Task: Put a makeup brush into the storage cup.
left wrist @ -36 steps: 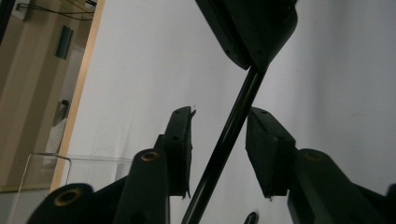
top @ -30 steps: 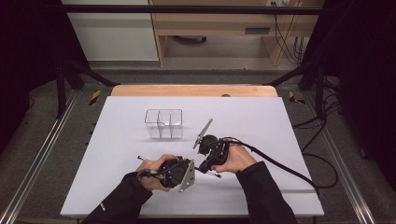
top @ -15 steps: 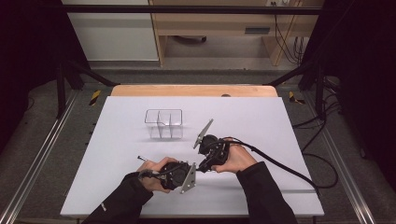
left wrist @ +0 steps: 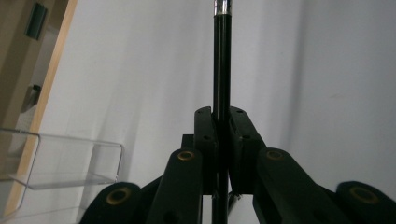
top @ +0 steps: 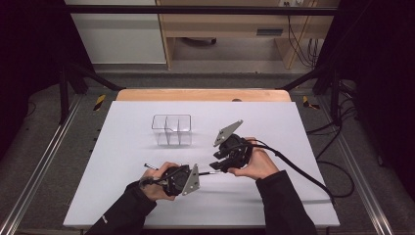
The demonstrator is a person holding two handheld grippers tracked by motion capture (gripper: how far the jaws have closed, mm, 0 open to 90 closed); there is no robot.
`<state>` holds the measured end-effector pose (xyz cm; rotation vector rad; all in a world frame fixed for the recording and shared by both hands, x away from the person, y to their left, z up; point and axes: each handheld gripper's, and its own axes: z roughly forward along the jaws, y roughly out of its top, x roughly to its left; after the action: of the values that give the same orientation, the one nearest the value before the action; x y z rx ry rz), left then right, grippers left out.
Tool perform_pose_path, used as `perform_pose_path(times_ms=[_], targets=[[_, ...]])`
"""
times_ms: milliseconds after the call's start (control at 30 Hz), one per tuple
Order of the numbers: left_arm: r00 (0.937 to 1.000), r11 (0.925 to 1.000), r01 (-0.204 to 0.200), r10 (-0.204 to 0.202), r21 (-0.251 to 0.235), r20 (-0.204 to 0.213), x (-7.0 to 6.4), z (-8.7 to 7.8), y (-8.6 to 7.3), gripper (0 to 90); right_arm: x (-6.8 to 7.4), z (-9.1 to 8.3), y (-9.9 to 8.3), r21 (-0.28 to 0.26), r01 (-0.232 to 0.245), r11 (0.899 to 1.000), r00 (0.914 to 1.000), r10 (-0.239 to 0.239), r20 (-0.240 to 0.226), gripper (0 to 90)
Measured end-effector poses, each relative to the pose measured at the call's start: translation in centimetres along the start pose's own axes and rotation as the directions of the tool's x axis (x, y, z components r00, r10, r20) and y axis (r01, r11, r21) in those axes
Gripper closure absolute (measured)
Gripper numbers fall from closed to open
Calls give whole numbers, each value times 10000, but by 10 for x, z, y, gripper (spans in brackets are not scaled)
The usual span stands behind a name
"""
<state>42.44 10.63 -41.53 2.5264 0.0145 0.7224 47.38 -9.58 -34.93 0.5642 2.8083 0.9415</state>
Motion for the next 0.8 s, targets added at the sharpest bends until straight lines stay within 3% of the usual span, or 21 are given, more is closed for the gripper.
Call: perform_pose_path(times_ms=[100,200,233,267,367,500,567,600,667,800], targets=[[9984,9984,564,-565,-45,-34,2,-1,-6,830,-3,-8,-5,-582,-108,9982,9992,130,376,505],[9929,9929,1184,-1185,-85,-109,5,-3,-14,831,-4,-15,-10,-1143,-282,9930,9971,361,673,437],[9929,9929,1184,-1185,-85,-109,5,-3,-14,831,-4,-15,-10,-1143,-282,9930,9971,361,673,437],[9910,9911,1330,-1332,-99,-140,6,-3,-16,831,-5,-19,-12,-1476,-389,9883,9958,506,766,407],[9810,9810,1927,-1931,-218,-191,9,-6,-22,830,-5,-24,-17,-1824,-514,9819,9924,707,1010,350],[9604,9596,2768,-2780,-495,-185,11,-9,-27,831,-6,-26,-25,-2153,-678,9742,9850,996,1408,277],[9525,9517,3021,-3037,-542,-238,12,-9,-29,831,-6,-26,-29,-2254,-773,9712,9817,1137,1531,253],[9448,9436,3254,-3271,-616,-202,12,-9,-30,831,-7,-26,-31,-2318,-829,9692,9800,1215,1574,244],[9354,9340,3504,-3528,-701,-245,13,-9,-31,831,-7,-25,-34,-2404,-919,9663,9766,1346,1678,222],[9029,8982,4251,-4294,-1117,-169,14,-11,-35,831,-5,-23,-40,-2640,-1133,9578,9680,1663,1879,182]])
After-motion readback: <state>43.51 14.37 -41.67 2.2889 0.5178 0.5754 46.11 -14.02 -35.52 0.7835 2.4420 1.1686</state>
